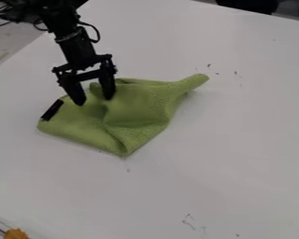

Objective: Unfold the cloth from the left to the right

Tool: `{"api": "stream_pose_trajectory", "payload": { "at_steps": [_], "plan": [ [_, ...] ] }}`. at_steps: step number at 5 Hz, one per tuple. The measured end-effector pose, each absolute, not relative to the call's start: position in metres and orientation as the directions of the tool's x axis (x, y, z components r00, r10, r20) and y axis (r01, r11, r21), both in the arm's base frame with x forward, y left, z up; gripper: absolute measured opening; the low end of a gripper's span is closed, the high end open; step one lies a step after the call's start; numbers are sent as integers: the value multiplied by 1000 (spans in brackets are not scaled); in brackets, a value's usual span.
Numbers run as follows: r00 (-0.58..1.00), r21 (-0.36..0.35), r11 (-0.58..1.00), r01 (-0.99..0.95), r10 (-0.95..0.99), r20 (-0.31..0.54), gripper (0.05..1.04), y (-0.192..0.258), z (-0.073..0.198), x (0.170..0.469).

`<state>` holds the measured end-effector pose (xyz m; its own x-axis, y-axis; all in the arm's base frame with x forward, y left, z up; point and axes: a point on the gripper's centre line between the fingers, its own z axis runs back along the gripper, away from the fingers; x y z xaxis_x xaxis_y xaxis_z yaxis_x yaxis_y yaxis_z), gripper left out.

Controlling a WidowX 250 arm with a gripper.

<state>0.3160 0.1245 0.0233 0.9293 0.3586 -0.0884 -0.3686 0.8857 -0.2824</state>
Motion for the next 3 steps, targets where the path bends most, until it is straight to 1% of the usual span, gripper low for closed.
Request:
{"api": "stream_pose_trajectory", "payload": {
  "at_steps": [1,2,3],
  "plan": [
    [929,-278,887,-369,358,-92,857,114,21,319],
    [939,-282,896,-343,337,-71,556,109,25,320],
    [938,-270,899,-345,337,-76,276,109,25,319]
  ]
}}
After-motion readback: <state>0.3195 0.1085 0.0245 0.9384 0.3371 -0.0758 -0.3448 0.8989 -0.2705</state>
